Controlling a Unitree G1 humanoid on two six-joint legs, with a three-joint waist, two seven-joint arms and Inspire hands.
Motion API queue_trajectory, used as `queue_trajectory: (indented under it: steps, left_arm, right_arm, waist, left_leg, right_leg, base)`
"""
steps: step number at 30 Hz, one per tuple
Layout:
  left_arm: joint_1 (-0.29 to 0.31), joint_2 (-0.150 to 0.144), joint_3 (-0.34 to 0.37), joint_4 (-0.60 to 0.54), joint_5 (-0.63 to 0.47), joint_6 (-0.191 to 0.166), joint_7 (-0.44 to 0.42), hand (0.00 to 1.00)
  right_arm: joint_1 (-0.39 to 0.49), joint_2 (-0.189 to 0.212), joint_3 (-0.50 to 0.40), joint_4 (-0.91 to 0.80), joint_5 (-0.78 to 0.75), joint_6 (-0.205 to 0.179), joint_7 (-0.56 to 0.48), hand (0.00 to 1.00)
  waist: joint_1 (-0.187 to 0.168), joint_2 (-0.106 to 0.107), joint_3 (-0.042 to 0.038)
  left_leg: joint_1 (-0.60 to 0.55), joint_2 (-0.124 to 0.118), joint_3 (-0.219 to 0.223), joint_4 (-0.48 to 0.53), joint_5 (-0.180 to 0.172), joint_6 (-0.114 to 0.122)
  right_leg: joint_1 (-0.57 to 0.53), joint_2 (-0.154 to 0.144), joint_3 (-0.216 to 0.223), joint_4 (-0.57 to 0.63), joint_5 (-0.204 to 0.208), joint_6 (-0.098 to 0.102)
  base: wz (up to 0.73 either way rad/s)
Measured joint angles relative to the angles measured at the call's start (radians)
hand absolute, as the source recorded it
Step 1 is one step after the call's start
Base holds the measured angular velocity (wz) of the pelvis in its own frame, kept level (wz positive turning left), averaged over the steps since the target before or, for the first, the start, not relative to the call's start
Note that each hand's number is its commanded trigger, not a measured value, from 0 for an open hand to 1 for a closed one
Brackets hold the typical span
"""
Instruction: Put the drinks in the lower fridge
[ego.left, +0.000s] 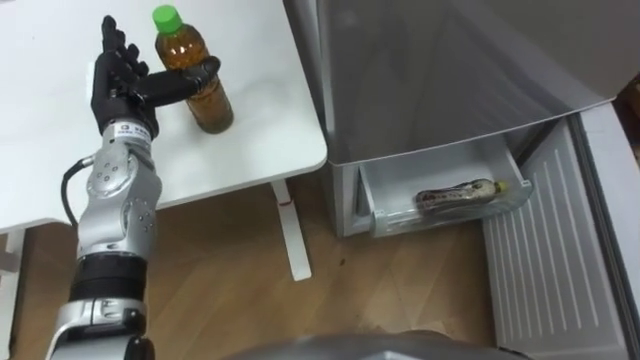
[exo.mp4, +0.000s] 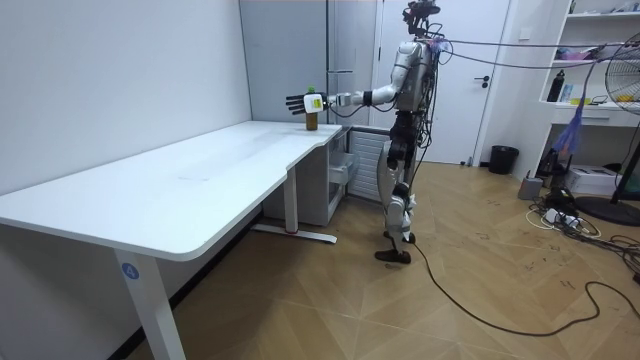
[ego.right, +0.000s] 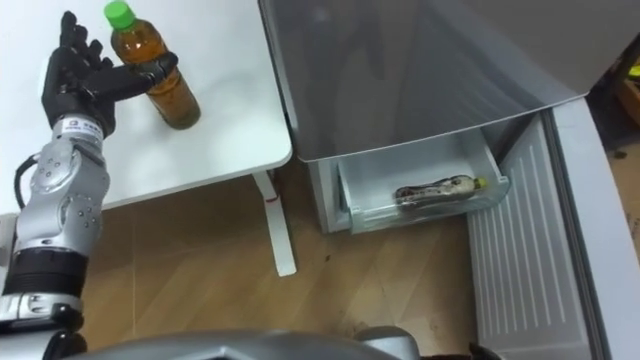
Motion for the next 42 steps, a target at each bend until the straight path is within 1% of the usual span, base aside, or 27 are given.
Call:
queue_trajectory:
  steps: [1, 4, 6, 7, 8, 10, 12, 14, 16, 18, 20, 23, 27, 28, 29, 32, 35, 37, 40, 42]
  left_arm:
    - [-0.005, 0.002, 0.000, 0.000, -0.019, 0.000, 0.000, 0.00]
    - [-0.029, 0.005, 0.000, 0.002, -0.028, 0.001, 0.000, 0.00]
    - [-0.050, 0.014, 0.000, 0.005, -0.032, 0.003, -0.001, 0.00]
    - [-0.061, 0.024, 0.000, 0.008, -0.032, 0.004, -0.003, 0.00]
    - [-0.070, 0.034, 0.000, 0.008, -0.032, 0.007, -0.009, 0.00]
    - [-0.084, 0.044, 0.001, 0.008, -0.032, 0.013, -0.023, 0.00]
    - [-0.089, 0.046, 0.001, 0.010, -0.031, 0.024, -0.031, 0.00]
    - [-0.107, 0.046, 0.000, 0.050, -0.032, 0.035, -0.048, 0.00]
    - [-0.108, 0.046, 0.001, 0.065, -0.038, 0.050, -0.051, 0.00]
    - [-0.109, 0.048, 0.001, 0.070, -0.041, 0.056, -0.057, 0.00]
    - [-0.114, 0.057, 0.001, 0.074, -0.041, 0.071, -0.065, 0.00]
    - [-0.124, 0.074, 0.001, 0.089, -0.042, 0.087, -0.080, 0.00]
    - [-0.126, 0.078, 0.004, 0.092, -0.041, 0.094, -0.094, 0.00]
    - [-0.126, 0.079, 0.007, 0.093, -0.041, 0.103, -0.100, 0.00]
    - [-0.126, 0.081, 0.007, 0.094, -0.041, 0.112, -0.105, 0.00]
    - [-0.127, 0.086, 0.007, 0.104, -0.041, 0.116, -0.114, 0.00]
    - [-0.146, 0.093, 0.007, 0.126, -0.040, 0.122, -0.121, 0.00]
    - [-0.147, 0.096, 0.007, 0.129, -0.040, 0.128, -0.123, 0.00]
    - [-0.147, 0.108, 0.007, 0.143, -0.040, 0.128, -0.131, 0.00]
    - [-0.148, 0.110, 0.007, 0.148, -0.040, 0.128, -0.133, 0.00]
  right_arm:
    - [0.002, 0.000, 0.000, 0.000, 0.000, 0.001, 0.001, 0.00]
    - [0.000, 0.000, 0.000, 0.000, 0.000, 0.001, 0.008, 0.00]
    - [-0.002, 0.000, 0.000, 0.000, 0.000, 0.001, 0.013, 0.00]
    - [-0.004, 0.000, 0.000, 0.000, 0.000, 0.001, 0.019, 0.00]
    - [-0.004, 0.000, 0.000, -0.001, 0.000, 0.001, 0.022, 0.00]
    - [-0.003, -0.002, 0.000, -0.002, 0.000, 0.003, 0.022, 0.00]
    - [-0.004, -0.003, 0.000, -0.002, -0.001, 0.013, 0.022, 0.00]
    - [-0.004, -0.003, 0.000, 0.002, -0.004, 0.024, 0.021, 0.00]
    - [-0.003, -0.004, 0.000, 0.002, -0.006, 0.027, 0.020, 0.00]
    - [-0.002, -0.004, 0.000, 0.002, -0.009, 0.041, 0.017, 0.00]
    - [0.000, -0.004, 0.001, 0.002, -0.013, 0.059, 0.009, 0.00]
    - [0.002, -0.004, 0.001, 0.011, -0.031, 0.075, 0.003, 0.00]
    - [0.003, -0.005, 0.001, 0.015, -0.039, 0.095, 0.003, 0.00]
    - [0.002, -0.005, 0.001, 0.015, -0.043, 0.102, 0.003, 0.00]
    - [0.003, -0.005, 0.001, 0.015, -0.052, 0.105, 0.003, 0.00]
    - [0.004, -0.005, 0.001, 0.014, -0.066, 0.110, 0.003, 0.00]
    - [0.005, -0.006, 0.001, 0.013, -0.073, 0.110, 0.005, 0.00]
    - [0.006, -0.008, 0.001, 0.013, -0.073, 0.111, 0.006, 0.00]
    - [0.004, -0.012, 0.001, 0.013, -0.078, 0.110, 0.006, 0.00]
    - [0.004, -0.013, 0.001, 0.013, -0.082, 0.111, 0.004, 0.00]
  waist:
    - [-0.002, 0.000, 0.0000]
    - [-0.008, 0.001, -0.0004]
    - [-0.009, 0.002, -0.0008]
    - [-0.008, 0.003, -0.0015]
    - [-0.009, 0.004, -0.0021]
    - [-0.010, 0.004, -0.0021]
    - [-0.013, 0.005, -0.0024]
    - [-0.013, 0.006, -0.0033]
    - [-0.014, 0.009, -0.0048]
    - [-0.015, 0.010, -0.0051]
    - [-0.015, 0.013, -0.0061]
    - [-0.015, 0.017, -0.0059]
    - [-0.015, 0.017, -0.0055]
    - [-0.015, 0.017, -0.0053]
    - [-0.015, 0.017, -0.0051]
    - [-0.014, 0.017, -0.0052]
    - [-0.013, 0.017, -0.0051]
    - [-0.012, 0.017, -0.0050]
    - [-0.014, 0.017, -0.0048]
    - [-0.015, 0.018, -0.0047]
  left_leg:
    - [0.000, 0.000, 0.000, 0.000, 0.000, 0.000]
    - [0.000, 0.001, 0.005, 0.000, 0.000, 0.000]
    - [0.000, 0.002, 0.012, -0.001, 0.000, 0.000]
    - [0.000, 0.004, 0.018, -0.002, 0.000, 0.000]
    - [0.000, 0.005, 0.022, -0.002, 0.000, 0.000]
    - [0.000, 0.006, 0.023, -0.002, 0.000, 0.000]
    - [0.001, 0.006, 0.024, -0.002, 0.000, 0.000]
    - [0.001, 0.007, 0.028, -0.003, 0.000, 0.000]
    - [0.002, 0.008, 0.036, -0.003, -0.001, -0.001]
    - [0.002, 0.010, 0.038, -0.002, -0.001, -0.002]
    - [0.001, 0.011, 0.044, -0.002, -0.001, -0.002]
    - [0.001, 0.012, 0.046, -0.002, -0.001, -0.003]
    - [0.002, 0.012, 0.048, -0.002, -0.001, -0.003]
    - [0.002, 0.012, 0.049, -0.002, -0.001, -0.003]
    - [0.002, 0.012, 0.049, -0.002, -0.001, -0.003]
    - [0.002, 0.012, 0.051, -0.002, -0.002, -0.003]
    - [0.003, 0.012, 0.054, -0.003, -0.002, -0.003]
    - [0.008, 0.013, 0.062, -0.004, -0.002, -0.003]
    - [0.016, 0.015, 0.070, -0.009, -0.003, -0.005]
    - [0.018, 0.015, 0.071, -0.010, -0.003, -0.005]
  right_leg:
    - [0.000, 0.000, 0.001, 0.000, 0.000, 0.000]
    - [-0.004, 0.001, 0.004, 0.001, 0.000, 0.000]
    - [-0.007, 0.002, 0.015, 0.003, 0.000, 0.000]
    - [-0.011, 0.005, 0.023, 0.006, 0.001, -0.001]
    - [-0.017, 0.006, 0.025, 0.014, 0.001, -0.001]
    - [-0.019, 0.007, 0.027, 0.014, 0.001, -0.001]
    - [-0.020, 0.007, 0.029, 0.015, 0.001, -0.001]
    - [-0.020, 0.009, 0.037, 0.015, 0.001, -0.002]
    - [-0.021, 0.010, 0.042, 0.015, 0.002, -0.004]
    - [-0.022, 0.012, 0.044, 0.015, 0.003, -0.005]
    - [-0.023, 0.014, 0.048, 0.016, 0.004, -0.006]
    - [-0.026, 0.015, 0.053, 0.016, 0.004, -0.006]
    - [-0.027, 0.015, 0.056, 0.015, 0.004, -0.006]
    - [-0.027, 0.015, 0.057, 0.015, 0.004, -0.006]
    - [-0.028, 0.015, 0.057, 0.015, 0.004, -0.006]
    - [-0.028, 0.016, 0.059, 0.015, 0.004, -0.006]
    - [-0.028, 0.016, 0.063, 0.016, 0.004, -0.006]
    - [-0.028, 0.018, 0.070, 0.017, 0.004, -0.007]
    - [-0.024, 0.021, 0.081, 0.016, 0.004, -0.007]
    - [-0.024, 0.021, 0.082, 0.016, 0.004, -0.007]
  base:
    - [0.00]
    - [-0.04]
    - [-0.12]
    - [-0.17]
    - [-0.14]
    - [-0.06]
    - [-0.04]
    - [-0.06]
    - [-0.08]
    - [-0.05]
    - [-0.03]
    - [-0.03]
    - [0.00]
    - [0.00]
    - [0.00]
    - [0.00]
    - [0.00]
    - [-0.10]
    - [-0.10]
    - [-0.03]
